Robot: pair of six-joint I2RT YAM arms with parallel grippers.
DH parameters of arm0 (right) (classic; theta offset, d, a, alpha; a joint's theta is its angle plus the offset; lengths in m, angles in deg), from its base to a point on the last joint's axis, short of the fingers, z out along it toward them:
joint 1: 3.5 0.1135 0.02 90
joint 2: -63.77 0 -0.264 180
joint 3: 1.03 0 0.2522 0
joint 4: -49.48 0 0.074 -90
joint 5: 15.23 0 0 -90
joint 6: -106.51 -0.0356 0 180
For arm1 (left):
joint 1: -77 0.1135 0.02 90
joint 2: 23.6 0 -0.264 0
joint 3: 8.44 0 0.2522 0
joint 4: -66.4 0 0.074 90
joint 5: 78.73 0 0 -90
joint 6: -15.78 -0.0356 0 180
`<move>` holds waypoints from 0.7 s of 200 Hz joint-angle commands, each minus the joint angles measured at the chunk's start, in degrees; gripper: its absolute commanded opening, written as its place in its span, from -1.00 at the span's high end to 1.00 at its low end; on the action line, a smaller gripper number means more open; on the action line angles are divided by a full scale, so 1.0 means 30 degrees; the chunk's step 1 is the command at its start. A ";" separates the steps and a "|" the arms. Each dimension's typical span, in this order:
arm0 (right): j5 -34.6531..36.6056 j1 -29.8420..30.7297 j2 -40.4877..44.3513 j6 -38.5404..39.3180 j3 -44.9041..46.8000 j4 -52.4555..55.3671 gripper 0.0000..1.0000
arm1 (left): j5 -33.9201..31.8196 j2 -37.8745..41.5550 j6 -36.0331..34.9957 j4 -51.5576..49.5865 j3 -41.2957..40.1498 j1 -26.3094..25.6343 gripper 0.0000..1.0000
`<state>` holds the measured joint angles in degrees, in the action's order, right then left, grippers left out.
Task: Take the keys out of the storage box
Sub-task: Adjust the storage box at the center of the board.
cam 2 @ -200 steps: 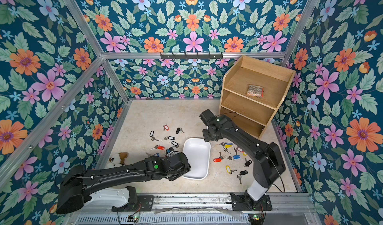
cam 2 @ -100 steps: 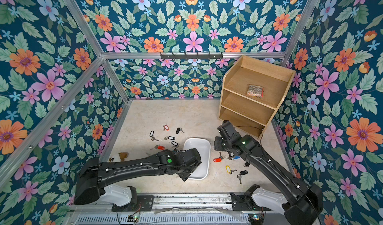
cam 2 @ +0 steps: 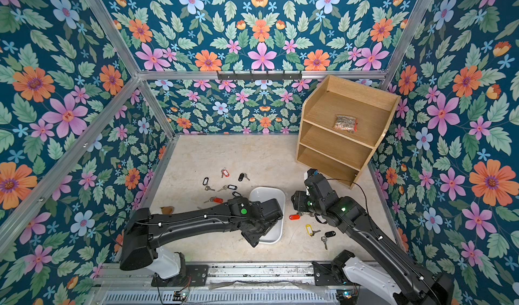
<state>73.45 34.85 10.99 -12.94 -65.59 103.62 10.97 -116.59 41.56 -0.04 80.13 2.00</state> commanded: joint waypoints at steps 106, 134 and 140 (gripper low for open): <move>-0.0790 0.0012 0.1310 -0.0143 0.0993 -0.0335 -0.09 | -0.0727 -0.0465 0.1189 0.3215 -0.2927 0.0185 -0.37; -0.0874 0.0019 0.1055 -0.0200 0.1008 -0.0562 -0.09 | -0.0704 -0.1002 -0.0012 0.1835 -0.1351 0.0475 -0.36; -0.0876 0.0020 0.0997 -0.0202 0.1011 -0.0597 -0.09 | -0.0800 -0.1119 -0.0361 0.1222 -0.0764 0.0507 -0.36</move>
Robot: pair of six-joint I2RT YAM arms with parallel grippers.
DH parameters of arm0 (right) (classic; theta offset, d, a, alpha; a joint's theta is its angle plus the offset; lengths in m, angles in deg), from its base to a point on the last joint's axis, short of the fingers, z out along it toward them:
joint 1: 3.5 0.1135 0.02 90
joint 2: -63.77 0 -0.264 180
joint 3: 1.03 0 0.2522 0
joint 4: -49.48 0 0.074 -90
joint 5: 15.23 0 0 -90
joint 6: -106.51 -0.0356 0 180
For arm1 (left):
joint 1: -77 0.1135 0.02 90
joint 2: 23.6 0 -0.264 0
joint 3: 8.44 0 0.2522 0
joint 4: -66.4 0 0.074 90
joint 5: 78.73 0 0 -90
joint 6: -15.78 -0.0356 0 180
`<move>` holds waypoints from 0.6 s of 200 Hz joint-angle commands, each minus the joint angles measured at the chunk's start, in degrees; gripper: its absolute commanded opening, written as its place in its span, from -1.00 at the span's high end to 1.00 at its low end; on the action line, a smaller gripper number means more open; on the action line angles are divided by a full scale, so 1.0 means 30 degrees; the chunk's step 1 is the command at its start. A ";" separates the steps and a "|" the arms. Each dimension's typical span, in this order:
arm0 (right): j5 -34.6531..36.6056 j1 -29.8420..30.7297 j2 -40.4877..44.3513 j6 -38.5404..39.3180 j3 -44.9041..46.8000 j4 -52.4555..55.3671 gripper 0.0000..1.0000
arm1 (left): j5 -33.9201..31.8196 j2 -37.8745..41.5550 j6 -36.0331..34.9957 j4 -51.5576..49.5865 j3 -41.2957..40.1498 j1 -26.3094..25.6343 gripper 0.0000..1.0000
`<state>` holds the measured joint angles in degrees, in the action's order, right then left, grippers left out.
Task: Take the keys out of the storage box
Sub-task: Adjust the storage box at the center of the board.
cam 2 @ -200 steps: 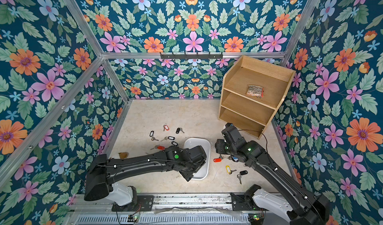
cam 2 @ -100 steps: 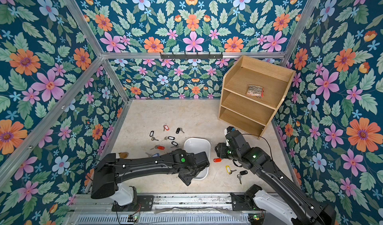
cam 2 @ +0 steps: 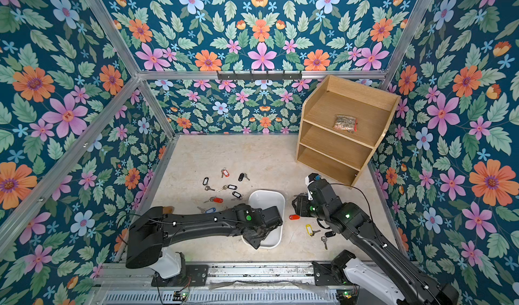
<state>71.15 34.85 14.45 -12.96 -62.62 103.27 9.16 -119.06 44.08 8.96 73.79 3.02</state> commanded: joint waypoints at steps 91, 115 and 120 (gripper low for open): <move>-0.0171 0.0001 -0.0274 -0.0223 0.0171 -0.0647 -0.08 | 0.0091 0.0939 -0.1093 -0.4742 0.2681 -0.0945 -0.40; -0.0229 0.0019 -0.0282 -0.0226 0.0150 -0.0688 -0.08 | 0.0700 0.1384 -0.0440 -0.2934 0.0983 -0.1039 -0.40; -0.0255 0.0016 -0.0283 -0.0245 0.0128 -0.0687 -0.08 | 0.0703 0.1387 -0.0369 -0.2643 0.0783 -0.1056 -0.40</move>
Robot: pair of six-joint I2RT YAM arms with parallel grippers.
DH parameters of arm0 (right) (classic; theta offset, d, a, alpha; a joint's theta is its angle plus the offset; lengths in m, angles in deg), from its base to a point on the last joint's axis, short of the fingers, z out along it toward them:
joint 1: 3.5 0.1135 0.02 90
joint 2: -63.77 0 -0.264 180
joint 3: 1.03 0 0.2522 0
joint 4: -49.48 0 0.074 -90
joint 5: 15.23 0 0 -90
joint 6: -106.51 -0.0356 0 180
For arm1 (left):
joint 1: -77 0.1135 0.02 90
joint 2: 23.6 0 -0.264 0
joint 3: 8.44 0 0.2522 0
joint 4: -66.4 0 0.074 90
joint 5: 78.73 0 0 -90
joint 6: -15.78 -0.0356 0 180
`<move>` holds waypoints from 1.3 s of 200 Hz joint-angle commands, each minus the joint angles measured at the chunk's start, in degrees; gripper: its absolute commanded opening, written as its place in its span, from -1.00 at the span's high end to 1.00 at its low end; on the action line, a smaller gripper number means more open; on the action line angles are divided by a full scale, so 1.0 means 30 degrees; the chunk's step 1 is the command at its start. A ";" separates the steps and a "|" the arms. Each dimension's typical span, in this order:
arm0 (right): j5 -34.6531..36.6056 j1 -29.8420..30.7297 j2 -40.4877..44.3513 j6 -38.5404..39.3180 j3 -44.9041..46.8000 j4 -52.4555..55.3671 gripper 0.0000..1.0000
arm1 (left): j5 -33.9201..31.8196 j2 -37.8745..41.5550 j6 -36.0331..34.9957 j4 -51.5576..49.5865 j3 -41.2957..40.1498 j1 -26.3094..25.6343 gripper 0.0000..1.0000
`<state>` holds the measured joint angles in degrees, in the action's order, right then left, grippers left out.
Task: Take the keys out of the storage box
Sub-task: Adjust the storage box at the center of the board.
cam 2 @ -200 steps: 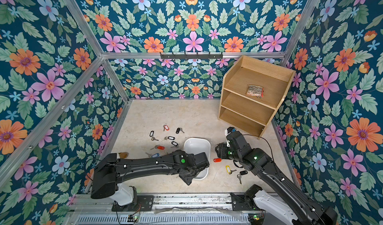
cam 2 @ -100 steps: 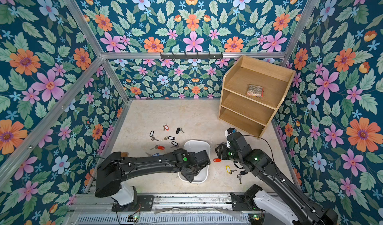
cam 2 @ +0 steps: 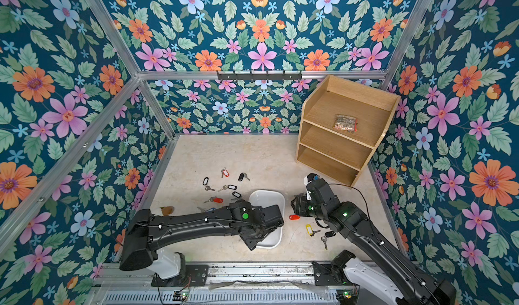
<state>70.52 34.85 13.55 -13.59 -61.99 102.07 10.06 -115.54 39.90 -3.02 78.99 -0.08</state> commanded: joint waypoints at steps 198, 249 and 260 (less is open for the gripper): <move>-0.0044 0.0009 0.0108 -0.0216 0.0345 -0.0415 -0.07 | 0.0767 0.0124 0.0340 0.1594 -0.1093 0.0172 -0.44; -0.0017 0.0013 0.0420 -0.0210 0.0524 -0.0140 -0.07 | 0.1129 0.0087 0.1001 0.2987 -0.2117 0.0116 -0.46; -0.0018 0.0012 0.0420 -0.0273 0.0608 -0.0224 -0.07 | 0.0966 0.0154 0.1195 0.3318 -0.2454 0.0138 -0.46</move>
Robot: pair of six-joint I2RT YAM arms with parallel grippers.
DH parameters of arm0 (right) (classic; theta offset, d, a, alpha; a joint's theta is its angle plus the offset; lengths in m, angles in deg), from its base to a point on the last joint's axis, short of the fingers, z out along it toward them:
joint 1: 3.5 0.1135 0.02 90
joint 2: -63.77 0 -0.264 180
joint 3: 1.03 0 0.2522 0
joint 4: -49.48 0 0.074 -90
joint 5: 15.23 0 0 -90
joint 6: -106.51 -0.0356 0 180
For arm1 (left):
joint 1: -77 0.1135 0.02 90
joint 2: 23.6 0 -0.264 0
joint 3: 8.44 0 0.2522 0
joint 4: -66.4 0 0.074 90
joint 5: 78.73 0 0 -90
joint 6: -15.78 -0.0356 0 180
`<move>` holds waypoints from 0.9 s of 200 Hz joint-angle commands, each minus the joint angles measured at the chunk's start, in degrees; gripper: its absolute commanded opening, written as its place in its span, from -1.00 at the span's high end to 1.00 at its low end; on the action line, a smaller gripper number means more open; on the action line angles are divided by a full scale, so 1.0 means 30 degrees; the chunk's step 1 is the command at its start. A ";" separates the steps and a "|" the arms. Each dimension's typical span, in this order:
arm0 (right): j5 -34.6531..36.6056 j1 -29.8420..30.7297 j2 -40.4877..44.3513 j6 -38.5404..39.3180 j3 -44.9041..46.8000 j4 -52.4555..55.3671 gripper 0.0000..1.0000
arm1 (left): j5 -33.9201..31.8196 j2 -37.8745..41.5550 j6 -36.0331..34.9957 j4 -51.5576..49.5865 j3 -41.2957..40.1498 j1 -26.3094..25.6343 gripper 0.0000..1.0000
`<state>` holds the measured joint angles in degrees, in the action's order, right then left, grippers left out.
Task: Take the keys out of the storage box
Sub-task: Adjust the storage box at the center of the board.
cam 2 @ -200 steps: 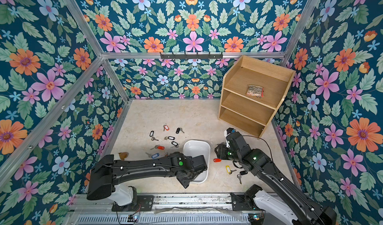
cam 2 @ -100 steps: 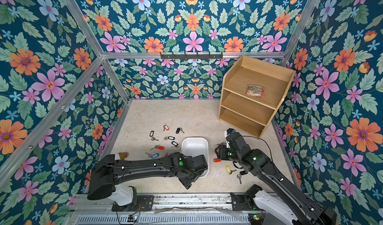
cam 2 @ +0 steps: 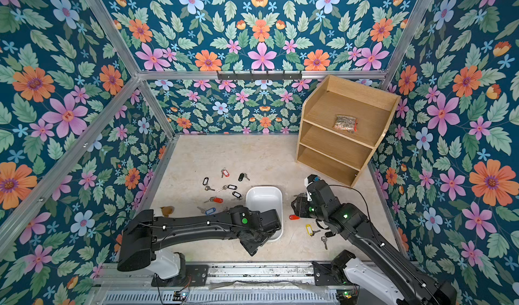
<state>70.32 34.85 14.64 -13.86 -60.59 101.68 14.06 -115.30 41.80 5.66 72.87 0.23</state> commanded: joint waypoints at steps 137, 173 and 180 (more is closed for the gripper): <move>-0.0274 0.0019 0.0085 -0.0394 0.0391 -0.0190 -0.05 | -0.1427 -0.0439 -0.1233 0.0233 -0.1258 0.1593 -0.34; -0.0304 0.0011 0.0019 -0.0427 0.0454 -0.0236 -0.06 | -0.1491 -0.0755 -0.1942 -0.0103 -0.0883 0.1593 -0.13; -0.0326 0.0013 -0.0002 -0.0423 0.0448 -0.0243 -0.05 | -0.1619 -0.0775 -0.2109 -0.0255 -0.0807 0.1579 -0.03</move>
<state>69.69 34.85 14.75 -15.04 -59.30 101.24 11.08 -117.42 38.15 7.80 69.68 4.86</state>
